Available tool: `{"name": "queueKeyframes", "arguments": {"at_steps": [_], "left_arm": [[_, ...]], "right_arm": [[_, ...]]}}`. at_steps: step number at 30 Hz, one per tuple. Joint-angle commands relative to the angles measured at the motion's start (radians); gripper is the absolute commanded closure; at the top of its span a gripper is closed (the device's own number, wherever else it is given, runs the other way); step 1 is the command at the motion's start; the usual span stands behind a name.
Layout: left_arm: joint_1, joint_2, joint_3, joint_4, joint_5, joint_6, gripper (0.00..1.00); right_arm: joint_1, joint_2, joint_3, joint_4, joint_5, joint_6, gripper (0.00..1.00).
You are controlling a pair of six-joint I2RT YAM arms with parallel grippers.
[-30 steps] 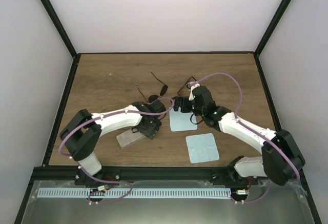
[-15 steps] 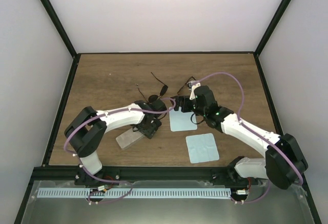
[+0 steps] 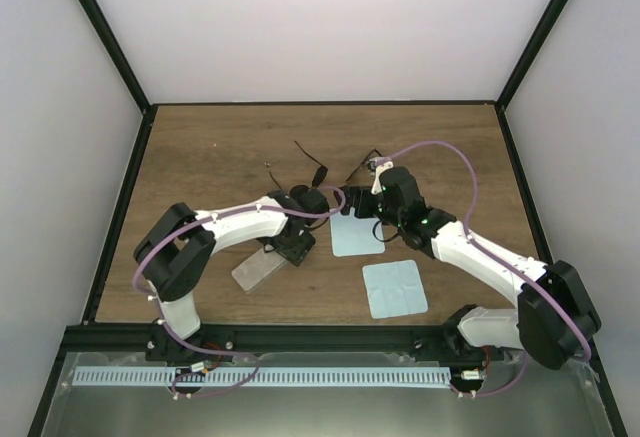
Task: Organize the sunglasses
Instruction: Pick up the sunglasses case from the center of the board.
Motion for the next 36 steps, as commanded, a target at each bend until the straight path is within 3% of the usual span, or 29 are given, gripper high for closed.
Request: {"name": "queueKeyframes", "arguments": {"at_steps": [1, 6, 10, 19, 26, 28, 31, 34, 36], "left_arm": [[0.002, 0.075, 0.042, 0.052, 0.025, -0.027, 0.70], [0.001, 0.032, 0.048, 0.060, -0.046, -0.057, 0.71], [-0.002, 0.021, 0.108, 0.118, 0.017, -0.061, 0.70], [-0.019, 0.295, 0.397, 0.139, 0.062, -0.015, 0.71], [-0.014, 0.267, 0.340, 0.231, 0.096, -0.008, 0.70], [-0.010, 0.254, 0.315, 0.250, 0.142, -0.009, 0.63], [-0.012, 0.273, 0.299, 0.248, 0.183, -0.014, 0.39], [-0.025, 0.303, 0.295, 0.220, 0.131, -0.023, 0.16], [-0.033, 0.301, 0.280, 0.194, 0.069, -0.039, 0.07]], "right_arm": [[0.005, 0.006, 0.000, -0.005, 0.019, 0.004, 0.00], [0.004, 0.034, 0.004, -0.003, 0.026, 0.003, 0.00], [0.005, 0.063, 0.007, 0.006, 0.012, 0.007, 0.00], [0.004, 0.078, 0.014, -0.002, 0.017, 0.008, 0.00], [0.004, 0.044, 0.007, -0.015, 0.071, 0.009, 0.00], [0.004, 0.044, 0.006, -0.018, 0.078, 0.017, 0.00], [0.004, 0.039, 0.007, -0.023, 0.102, 0.020, 0.00], [0.004, 0.033, 0.008, -0.034, 0.136, 0.018, 0.00], [0.004, 0.027, 0.007, -0.038, 0.154, 0.017, 0.00]]}}
